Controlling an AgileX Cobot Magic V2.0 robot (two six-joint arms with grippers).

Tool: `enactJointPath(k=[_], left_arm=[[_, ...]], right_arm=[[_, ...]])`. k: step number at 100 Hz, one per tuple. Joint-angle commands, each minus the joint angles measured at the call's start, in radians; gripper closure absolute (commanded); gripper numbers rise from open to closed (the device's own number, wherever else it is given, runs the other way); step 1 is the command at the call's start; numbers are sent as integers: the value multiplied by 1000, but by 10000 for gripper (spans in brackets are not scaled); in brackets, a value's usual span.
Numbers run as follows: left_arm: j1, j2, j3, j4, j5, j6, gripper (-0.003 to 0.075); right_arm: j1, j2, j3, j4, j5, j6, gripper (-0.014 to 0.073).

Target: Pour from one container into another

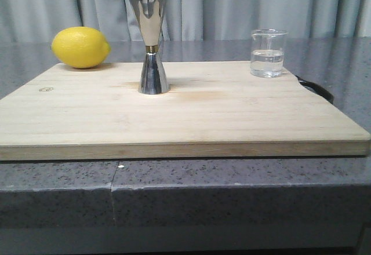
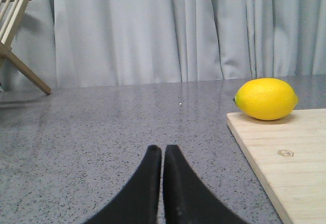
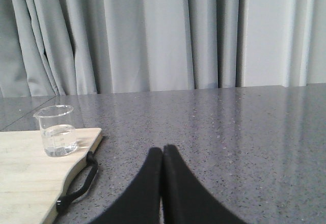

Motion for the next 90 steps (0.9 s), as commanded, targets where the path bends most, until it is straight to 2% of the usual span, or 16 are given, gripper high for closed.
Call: enactJointPath(k=[1, 90], left_arm=[[3, -26, 35, -4, -72, -8, 739], [3, -26, 35, -4, -76, -8, 739]], right_arm=[[-7, -19, 27, 0, -82, -9, 665], [-7, -19, 27, 0, -94, -9, 665]])
